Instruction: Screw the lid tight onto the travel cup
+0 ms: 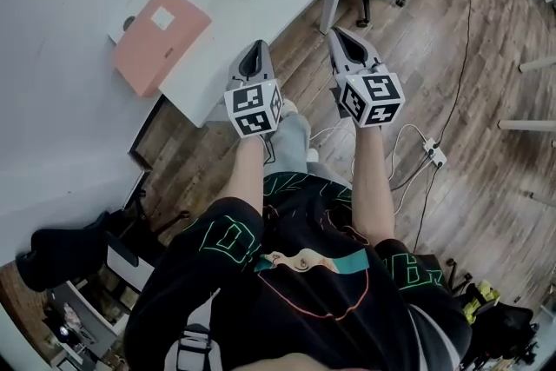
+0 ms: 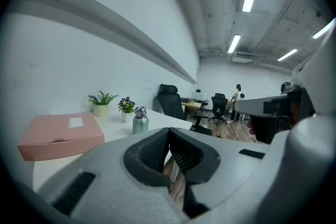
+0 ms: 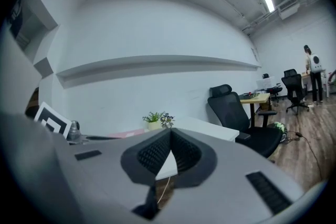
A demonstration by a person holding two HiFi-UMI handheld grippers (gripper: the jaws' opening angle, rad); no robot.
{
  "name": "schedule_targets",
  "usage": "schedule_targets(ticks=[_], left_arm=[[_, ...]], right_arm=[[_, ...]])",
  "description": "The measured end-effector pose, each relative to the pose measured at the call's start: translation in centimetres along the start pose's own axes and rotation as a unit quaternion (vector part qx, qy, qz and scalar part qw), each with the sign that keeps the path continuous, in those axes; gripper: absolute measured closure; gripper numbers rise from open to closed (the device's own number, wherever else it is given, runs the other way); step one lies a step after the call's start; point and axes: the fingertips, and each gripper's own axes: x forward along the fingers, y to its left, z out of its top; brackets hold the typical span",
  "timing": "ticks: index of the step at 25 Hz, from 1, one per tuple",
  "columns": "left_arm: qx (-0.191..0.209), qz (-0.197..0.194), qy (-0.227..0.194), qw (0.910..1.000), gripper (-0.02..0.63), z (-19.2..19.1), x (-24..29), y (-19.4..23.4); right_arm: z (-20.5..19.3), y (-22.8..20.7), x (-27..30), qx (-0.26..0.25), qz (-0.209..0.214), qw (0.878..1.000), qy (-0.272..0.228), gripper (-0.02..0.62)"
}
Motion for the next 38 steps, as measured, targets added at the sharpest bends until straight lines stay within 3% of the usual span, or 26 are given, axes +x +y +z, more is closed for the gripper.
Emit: schedule_targets(ticks=[6,15,22,25,33,38], left_arm=[[-0.006,-0.004,0.000,1.0000,0.598,0.7,4.2,-0.3],[-0.031,0.043,0.032,0.9981,0.597,-1.3,8.6,5.3],[-0.026,0.056,0.030,0.9977,0.597,-1.1,11.1,8.0],[-0.031,0.051,0.027,0.9978,0.597,-0.8,12.5,8.6],[-0.041,0.022,0.043,0.9980,0.511,-2.0,15.7,9.3],[-0.037,0.009,0.058,0.9976,0.439,-3.3,18.0,9.7]], right_arm=[[1.0,-1.8,4.1,-0.016,0.017,1.000,0.012,0.589],[0.5,-1.4,14.9,-0.044,0.078,0.995,0.044,0.589],[-0.9,0.8,20.3,-0.108,0.132,0.982,0.084,0.589],[-1.6,1.4,22.1,-0.130,0.152,0.974,0.104,0.555],[-2.8,2.8,26.2,-0.185,0.189,0.954,0.145,0.501],[-3.7,3.1,28.5,-0.222,0.199,0.940,0.167,0.431]])
